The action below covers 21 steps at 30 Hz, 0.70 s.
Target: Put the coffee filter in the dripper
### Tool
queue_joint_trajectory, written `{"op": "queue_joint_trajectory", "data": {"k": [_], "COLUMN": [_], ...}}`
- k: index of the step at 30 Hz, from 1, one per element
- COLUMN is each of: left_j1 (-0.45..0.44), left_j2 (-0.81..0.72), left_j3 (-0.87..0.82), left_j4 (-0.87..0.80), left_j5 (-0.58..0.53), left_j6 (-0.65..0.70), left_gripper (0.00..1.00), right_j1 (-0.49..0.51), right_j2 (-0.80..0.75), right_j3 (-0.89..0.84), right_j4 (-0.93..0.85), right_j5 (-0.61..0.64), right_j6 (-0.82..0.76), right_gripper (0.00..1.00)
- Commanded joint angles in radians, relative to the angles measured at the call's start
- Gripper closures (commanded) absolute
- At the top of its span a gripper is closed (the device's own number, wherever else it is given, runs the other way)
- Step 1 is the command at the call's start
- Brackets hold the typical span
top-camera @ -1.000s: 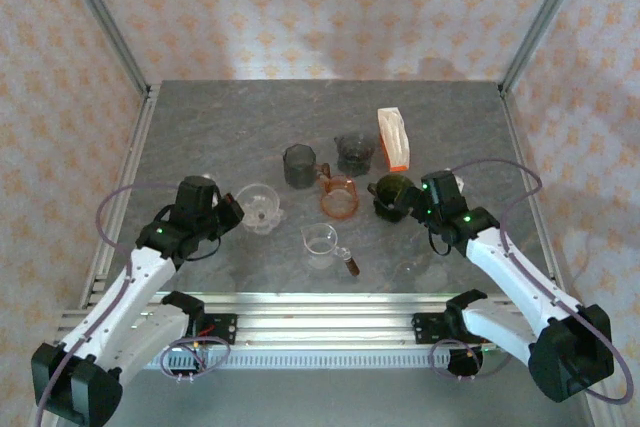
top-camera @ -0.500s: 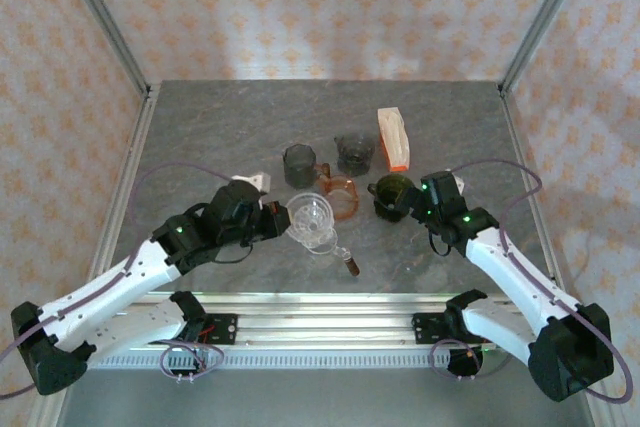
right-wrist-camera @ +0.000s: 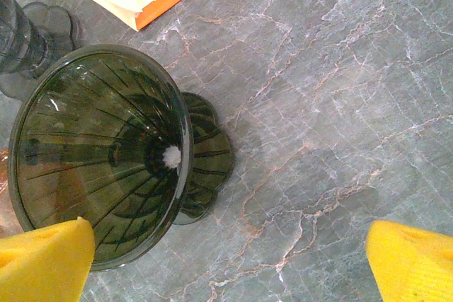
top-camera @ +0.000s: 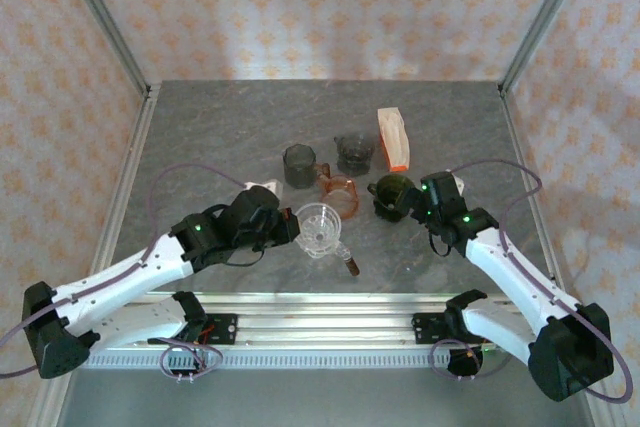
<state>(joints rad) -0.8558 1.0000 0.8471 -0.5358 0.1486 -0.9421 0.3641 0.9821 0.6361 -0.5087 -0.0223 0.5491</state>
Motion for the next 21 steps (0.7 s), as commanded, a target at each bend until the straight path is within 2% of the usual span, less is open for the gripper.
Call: {"op": "queue_joint_trajectory", "data": {"k": [1, 14, 21], "left_j1": [-0.003, -0.004, -0.003], "left_j2": [0.009, 0.067, 0.078], "left_j3": [0.064, 0.141, 0.131], "left_j4": [-0.023, -0.134, -0.12], "left_j5": [-0.043, -0.027, -0.023], "left_j6": [0.001, 0.007, -0.004], "left_gripper": [1.0, 1.0, 1.0], "right_j1": [0.006, 0.007, 0.006], "right_j2": [-0.005, -0.006, -0.011], "right_j3": [-0.01, -0.01, -0.008], "right_j4": [-0.013, -0.021, -0.025], "right_j5": [0.036, 0.041, 0.041], "right_j6": [-0.006, -0.007, -0.007], "right_gripper": [0.02, 0.02, 0.02]}}
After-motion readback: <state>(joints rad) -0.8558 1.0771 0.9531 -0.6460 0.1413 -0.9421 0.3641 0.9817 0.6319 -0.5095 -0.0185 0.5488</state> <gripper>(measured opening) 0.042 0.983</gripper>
